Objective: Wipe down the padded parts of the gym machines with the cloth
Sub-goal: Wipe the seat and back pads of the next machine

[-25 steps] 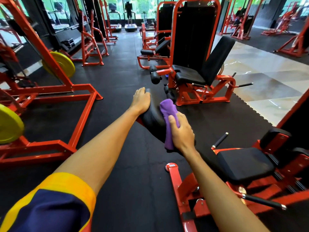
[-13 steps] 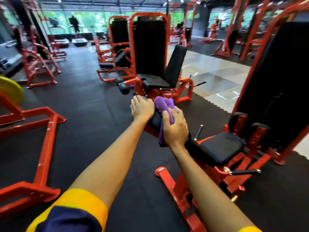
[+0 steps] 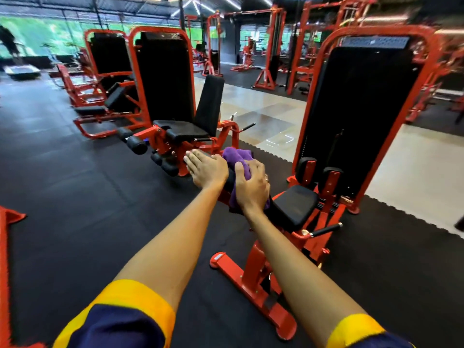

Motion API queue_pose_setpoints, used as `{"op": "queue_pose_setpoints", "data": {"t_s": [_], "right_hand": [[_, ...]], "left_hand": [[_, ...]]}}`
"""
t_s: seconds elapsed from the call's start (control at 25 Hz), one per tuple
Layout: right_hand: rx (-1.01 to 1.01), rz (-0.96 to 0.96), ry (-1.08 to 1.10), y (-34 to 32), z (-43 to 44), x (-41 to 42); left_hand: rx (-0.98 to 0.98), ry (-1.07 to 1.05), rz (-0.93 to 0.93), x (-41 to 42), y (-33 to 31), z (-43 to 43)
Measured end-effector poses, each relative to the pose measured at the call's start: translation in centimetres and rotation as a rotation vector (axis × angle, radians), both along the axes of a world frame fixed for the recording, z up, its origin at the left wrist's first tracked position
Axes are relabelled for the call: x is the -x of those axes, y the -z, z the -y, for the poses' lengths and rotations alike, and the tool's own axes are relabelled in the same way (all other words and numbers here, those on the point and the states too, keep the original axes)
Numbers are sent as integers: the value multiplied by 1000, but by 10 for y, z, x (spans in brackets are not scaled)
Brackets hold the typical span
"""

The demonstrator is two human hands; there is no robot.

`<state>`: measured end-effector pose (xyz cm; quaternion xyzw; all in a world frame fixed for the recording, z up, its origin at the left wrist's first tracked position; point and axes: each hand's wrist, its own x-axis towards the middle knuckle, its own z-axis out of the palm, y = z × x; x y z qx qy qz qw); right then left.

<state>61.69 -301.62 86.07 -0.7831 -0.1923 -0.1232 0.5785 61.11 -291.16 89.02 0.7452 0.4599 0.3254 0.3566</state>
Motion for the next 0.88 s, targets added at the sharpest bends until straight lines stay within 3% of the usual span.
{"op": "queue_pose_setpoints", "data": {"t_s": [0.08,0.32,0.4,0.52,0.6,0.76,0.88], "right_hand": [[-9,-7,-30,17,7,-11],[-31,-441,18,37,13,-50],[-50,-371,42,20,0,-35],[-52,-41,9,11,-5,-11],[-60,60,-61,30,5,-15],[-40,-314,-85,66,29,-60],[129,-455,-192,31,24,-81]], "left_hand": [[-4,16,4,0,1,-2],[5,42,20,2,1,-2],[8,52,29,3,0,-1],[13,56,31,5,0,-3],[11,65,23,5,0,-2],[17,69,15,5,-1,-2],[8,55,9,4,-2,-2]]}}
